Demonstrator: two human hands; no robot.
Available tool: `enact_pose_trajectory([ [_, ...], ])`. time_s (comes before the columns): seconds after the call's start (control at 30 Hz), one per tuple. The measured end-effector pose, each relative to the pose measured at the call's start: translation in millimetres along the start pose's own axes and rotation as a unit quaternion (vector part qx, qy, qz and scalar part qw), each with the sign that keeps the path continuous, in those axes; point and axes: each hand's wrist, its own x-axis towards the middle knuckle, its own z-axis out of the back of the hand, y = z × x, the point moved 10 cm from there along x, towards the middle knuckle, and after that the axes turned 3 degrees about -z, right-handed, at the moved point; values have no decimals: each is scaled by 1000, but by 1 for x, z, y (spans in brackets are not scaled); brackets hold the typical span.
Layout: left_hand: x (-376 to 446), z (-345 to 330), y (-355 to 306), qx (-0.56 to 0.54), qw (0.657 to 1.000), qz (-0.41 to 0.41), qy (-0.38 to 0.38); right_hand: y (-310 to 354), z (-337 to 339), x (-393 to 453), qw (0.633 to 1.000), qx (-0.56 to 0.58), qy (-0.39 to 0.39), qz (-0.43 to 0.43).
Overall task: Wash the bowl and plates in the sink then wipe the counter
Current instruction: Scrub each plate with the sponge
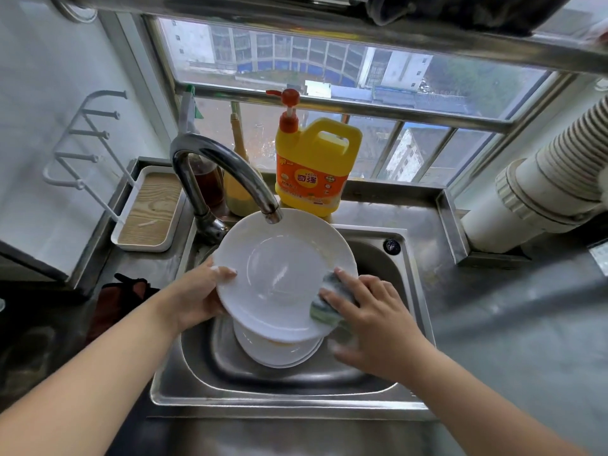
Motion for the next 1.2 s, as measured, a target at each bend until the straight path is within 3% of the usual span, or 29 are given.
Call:
enact_pose_trajectory([
  [0.07, -2, -2, -1, -5, 999, 18, 33, 9, 9, -3, 998, -26, -54, 32],
  [0.13, -5, -7, -1, -50, 998, 13, 34, 7, 18, -1, 992, -47, -117, 10],
  [0.3, -17, -61, 21, -230, 969, -90, -8, 32, 28, 5, 974, -26, -216, -65],
  [0.4, -22, -79, 41, -213, 973, -89, 9, 50, 12, -3, 978, 11, -200, -57],
  [0.53, -21, -49, 32, -162, 984, -65, 20, 27, 4, -16, 986, -5, -163, 29],
  [0.67, -20, -39, 14, -159, 985, -29, 66, -7, 27, -8, 975, -64, -210, -11],
  [0.8, -20, -60, 23, -230, 969, -91, -14, 22, 23, 0, 968, -45, -242, -59],
  [0.9, -20, -74, 43, -207, 975, -67, -32, 38, 3, 4, 975, -12, -211, -64],
  [1.0, -18, -54, 26, -142, 987, -44, 62, 25, -4, -6, 984, -28, -173, 4],
  [1.07, -19, -45, 17, -144, 985, -39, 90, 6, 4, -7, 983, -47, -179, -9],
  [1.2, -17, -70, 34, -218, 973, -77, -7, 24, 8, 5, 972, -17, -217, -86],
])
